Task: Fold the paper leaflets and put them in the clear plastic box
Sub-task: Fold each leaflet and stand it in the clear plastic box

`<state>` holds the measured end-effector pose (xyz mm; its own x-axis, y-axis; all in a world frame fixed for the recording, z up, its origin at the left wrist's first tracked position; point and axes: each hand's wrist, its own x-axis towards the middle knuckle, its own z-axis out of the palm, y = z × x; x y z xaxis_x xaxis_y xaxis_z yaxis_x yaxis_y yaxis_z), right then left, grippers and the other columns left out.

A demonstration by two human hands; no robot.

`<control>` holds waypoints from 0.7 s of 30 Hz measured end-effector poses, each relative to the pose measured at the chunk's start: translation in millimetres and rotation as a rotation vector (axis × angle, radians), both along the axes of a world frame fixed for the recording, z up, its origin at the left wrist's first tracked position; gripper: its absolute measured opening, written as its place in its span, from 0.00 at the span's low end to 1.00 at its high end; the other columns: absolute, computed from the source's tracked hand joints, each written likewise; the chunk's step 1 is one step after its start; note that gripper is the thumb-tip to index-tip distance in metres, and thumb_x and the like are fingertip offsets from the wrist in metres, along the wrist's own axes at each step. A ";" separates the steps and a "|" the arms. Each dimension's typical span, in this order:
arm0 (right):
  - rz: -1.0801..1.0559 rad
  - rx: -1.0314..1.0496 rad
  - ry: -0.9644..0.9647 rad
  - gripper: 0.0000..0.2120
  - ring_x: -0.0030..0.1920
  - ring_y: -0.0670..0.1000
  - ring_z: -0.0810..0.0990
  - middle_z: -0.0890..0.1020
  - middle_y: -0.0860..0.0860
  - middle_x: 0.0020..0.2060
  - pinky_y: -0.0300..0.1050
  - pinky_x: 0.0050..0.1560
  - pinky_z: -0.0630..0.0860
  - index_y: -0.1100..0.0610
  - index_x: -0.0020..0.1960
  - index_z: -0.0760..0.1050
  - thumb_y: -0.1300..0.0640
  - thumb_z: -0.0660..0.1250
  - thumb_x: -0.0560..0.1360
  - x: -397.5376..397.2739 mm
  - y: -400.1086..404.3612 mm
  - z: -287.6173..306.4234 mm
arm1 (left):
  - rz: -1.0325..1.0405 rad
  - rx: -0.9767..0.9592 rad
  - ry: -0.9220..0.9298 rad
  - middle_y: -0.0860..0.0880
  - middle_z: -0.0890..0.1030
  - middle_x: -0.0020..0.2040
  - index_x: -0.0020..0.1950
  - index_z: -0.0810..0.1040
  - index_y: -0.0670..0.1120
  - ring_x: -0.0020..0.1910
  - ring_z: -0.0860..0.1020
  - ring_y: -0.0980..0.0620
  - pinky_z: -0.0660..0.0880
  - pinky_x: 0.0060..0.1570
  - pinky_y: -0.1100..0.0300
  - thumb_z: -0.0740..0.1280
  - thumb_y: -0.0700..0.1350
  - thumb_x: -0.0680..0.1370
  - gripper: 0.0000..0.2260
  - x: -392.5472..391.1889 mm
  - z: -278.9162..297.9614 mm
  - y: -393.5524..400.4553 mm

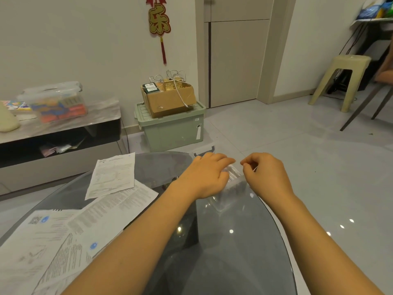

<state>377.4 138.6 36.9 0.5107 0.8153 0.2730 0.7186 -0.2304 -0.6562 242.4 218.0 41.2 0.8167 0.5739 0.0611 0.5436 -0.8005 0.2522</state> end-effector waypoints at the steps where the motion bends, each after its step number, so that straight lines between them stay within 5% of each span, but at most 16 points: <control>1: 0.017 -0.004 -0.016 0.10 0.41 0.51 0.78 0.81 0.52 0.45 0.43 0.43 0.74 0.56 0.52 0.80 0.62 0.61 0.75 -1.9 -1.4 1.0 | 0.016 0.011 -0.033 0.52 0.63 0.74 0.74 0.62 0.52 0.71 0.59 0.51 0.54 0.69 0.52 0.51 0.46 0.80 0.21 -4.8 2.1 -3.1; 5: 0.120 -0.005 -0.071 0.11 0.40 0.50 0.76 0.79 0.51 0.46 0.40 0.39 0.71 0.54 0.54 0.79 0.61 0.62 0.75 -24.0 -11.0 6.1 | 0.106 0.017 -0.078 0.52 0.62 0.74 0.74 0.62 0.52 0.72 0.58 0.53 0.52 0.71 0.53 0.46 0.50 0.73 0.28 -39.6 10.0 -27.7; 12: 0.376 -0.020 -0.191 0.11 0.50 0.50 0.76 0.76 0.49 0.51 0.46 0.52 0.74 0.52 0.58 0.77 0.57 0.62 0.77 -82.3 -38.8 11.5 | 0.299 -0.095 -0.118 0.50 0.62 0.73 0.74 0.62 0.51 0.70 0.62 0.51 0.63 0.68 0.54 0.54 0.43 0.79 0.22 -118.5 16.6 -78.8; 21: 0.740 -0.134 -0.362 0.15 0.55 0.49 0.73 0.73 0.48 0.54 0.41 0.48 0.71 0.50 0.64 0.73 0.53 0.60 0.78 -154.9 -63.3 -13.5 | 0.545 -0.169 -0.006 0.52 0.68 0.69 0.72 0.65 0.52 0.68 0.64 0.53 0.66 0.65 0.57 0.57 0.45 0.79 0.21 -215.6 -18.9 -150.8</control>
